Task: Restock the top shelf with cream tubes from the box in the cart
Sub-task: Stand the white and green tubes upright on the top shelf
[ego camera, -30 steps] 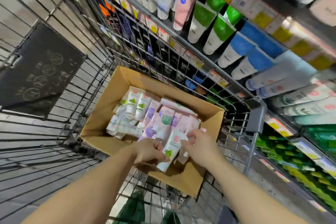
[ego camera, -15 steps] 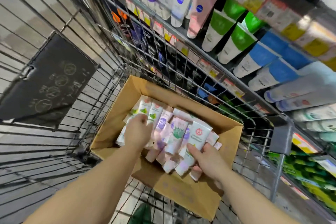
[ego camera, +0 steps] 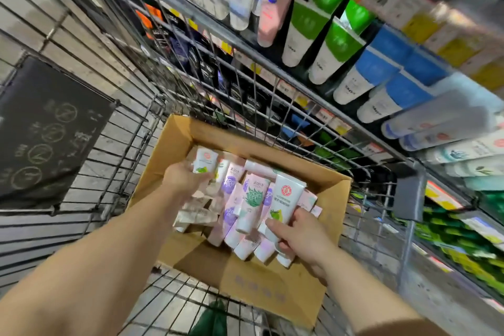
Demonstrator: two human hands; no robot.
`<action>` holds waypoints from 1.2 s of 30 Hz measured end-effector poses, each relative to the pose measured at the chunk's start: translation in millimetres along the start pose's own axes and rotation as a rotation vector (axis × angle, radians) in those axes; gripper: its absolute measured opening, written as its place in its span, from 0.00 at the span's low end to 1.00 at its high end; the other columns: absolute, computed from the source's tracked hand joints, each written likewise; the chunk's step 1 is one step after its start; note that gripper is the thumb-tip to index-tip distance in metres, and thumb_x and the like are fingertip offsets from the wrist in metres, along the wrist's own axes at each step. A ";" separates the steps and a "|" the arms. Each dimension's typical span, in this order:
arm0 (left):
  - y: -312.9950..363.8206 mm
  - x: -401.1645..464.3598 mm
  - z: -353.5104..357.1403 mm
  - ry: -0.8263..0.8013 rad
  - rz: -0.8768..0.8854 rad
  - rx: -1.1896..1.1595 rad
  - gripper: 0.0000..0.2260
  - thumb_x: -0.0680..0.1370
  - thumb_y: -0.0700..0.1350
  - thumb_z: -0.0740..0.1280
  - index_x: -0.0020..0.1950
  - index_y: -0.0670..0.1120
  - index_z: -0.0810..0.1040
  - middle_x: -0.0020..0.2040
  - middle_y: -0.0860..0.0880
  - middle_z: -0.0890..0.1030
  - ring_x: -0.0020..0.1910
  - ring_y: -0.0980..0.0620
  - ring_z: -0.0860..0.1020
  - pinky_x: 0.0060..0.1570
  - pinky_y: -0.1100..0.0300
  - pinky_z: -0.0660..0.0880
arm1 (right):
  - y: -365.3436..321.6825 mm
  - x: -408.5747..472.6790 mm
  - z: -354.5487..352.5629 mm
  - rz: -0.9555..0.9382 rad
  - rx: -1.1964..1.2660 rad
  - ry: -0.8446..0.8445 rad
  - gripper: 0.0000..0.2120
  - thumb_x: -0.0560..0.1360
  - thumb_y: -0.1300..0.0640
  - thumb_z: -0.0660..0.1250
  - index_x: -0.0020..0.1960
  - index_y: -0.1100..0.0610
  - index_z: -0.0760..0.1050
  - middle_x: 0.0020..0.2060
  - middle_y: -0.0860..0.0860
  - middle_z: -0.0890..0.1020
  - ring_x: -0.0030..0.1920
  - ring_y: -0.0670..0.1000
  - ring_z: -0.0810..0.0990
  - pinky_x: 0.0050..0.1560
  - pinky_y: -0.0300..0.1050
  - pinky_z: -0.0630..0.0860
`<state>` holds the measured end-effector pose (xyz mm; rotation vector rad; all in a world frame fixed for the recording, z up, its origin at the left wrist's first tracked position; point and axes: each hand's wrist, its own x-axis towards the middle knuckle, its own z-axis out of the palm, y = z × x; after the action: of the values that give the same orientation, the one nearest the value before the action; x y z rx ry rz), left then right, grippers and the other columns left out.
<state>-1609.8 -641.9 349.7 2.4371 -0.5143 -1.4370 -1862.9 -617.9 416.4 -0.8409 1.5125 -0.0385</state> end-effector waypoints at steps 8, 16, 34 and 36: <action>24.1 -83.7 -35.3 -0.623 0.188 -0.340 0.22 0.71 0.51 0.75 0.63 0.49 0.74 0.57 0.42 0.81 0.52 0.42 0.82 0.47 0.44 0.80 | -48.5 -40.1 -7.5 -0.107 -0.113 0.020 0.07 0.76 0.53 0.71 0.49 0.49 0.74 0.44 0.45 0.81 0.43 0.48 0.81 0.44 0.45 0.79; 73.0 -187.4 -52.2 -0.650 0.417 -0.291 0.11 0.77 0.40 0.68 0.58 0.45 0.74 0.47 0.46 0.81 0.39 0.53 0.82 0.38 0.54 0.79 | -80.4 -125.4 -28.8 -0.171 -0.128 0.101 0.13 0.75 0.51 0.71 0.51 0.56 0.72 0.46 0.53 0.81 0.40 0.50 0.79 0.39 0.45 0.79; 167.7 -577.7 200.3 -1.038 0.889 -0.002 0.20 0.71 0.36 0.74 0.62 0.44 0.76 0.53 0.42 0.83 0.52 0.43 0.81 0.60 0.41 0.76 | 147.1 -426.0 -345.8 -0.466 0.518 0.540 0.15 0.77 0.59 0.69 0.62 0.54 0.73 0.54 0.51 0.83 0.49 0.49 0.84 0.48 0.46 0.81; 161.0 -636.2 264.0 -1.094 0.917 0.037 0.21 0.69 0.38 0.76 0.61 0.43 0.77 0.51 0.43 0.84 0.51 0.45 0.82 0.58 0.43 0.77 | 206.1 -471.6 -392.7 -0.486 0.570 0.602 0.16 0.77 0.59 0.69 0.64 0.55 0.72 0.55 0.51 0.83 0.49 0.49 0.84 0.45 0.44 0.81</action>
<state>-2152.7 -526.5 788.2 0.8761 -1.5673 -2.0543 -2357.2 -405.3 776.2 -0.7346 1.6755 -1.1124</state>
